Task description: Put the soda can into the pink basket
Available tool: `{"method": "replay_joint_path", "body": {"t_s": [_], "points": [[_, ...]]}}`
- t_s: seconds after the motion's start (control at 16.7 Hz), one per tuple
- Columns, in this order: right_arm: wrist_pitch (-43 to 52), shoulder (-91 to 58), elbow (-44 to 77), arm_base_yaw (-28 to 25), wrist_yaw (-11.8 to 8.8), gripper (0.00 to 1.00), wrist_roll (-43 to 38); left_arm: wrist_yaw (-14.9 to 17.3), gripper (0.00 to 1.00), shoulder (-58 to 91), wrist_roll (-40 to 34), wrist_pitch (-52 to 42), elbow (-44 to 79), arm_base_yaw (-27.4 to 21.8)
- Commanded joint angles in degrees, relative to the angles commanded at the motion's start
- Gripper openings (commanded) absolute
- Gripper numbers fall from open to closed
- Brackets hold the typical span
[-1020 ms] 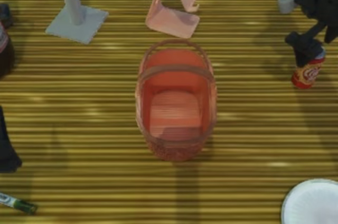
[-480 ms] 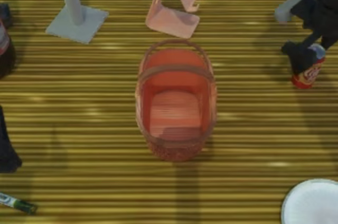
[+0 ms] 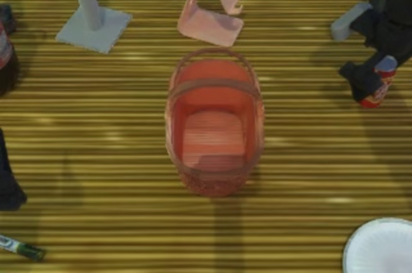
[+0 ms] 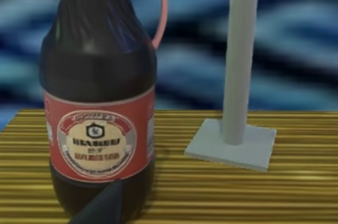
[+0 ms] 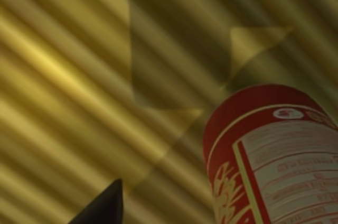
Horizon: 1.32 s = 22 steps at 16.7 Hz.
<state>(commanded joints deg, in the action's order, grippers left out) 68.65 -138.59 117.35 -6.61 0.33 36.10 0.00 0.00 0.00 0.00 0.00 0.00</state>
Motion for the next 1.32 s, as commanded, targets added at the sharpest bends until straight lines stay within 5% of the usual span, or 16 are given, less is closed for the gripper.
{"method": "replay_joint_path", "body": {"t_s": [0.72,1.32], "points": [[0.00,0.00,0.00,0.00,0.00,0.02,0.00,0.00,1.00,0.00,0.00,0.00,0.00,0.00],[0.03,0.06,0.02,0.16,0.00,0.00,-0.08,0.00,1.00,0.00,0.00,0.00,0.00,0.00]]}}
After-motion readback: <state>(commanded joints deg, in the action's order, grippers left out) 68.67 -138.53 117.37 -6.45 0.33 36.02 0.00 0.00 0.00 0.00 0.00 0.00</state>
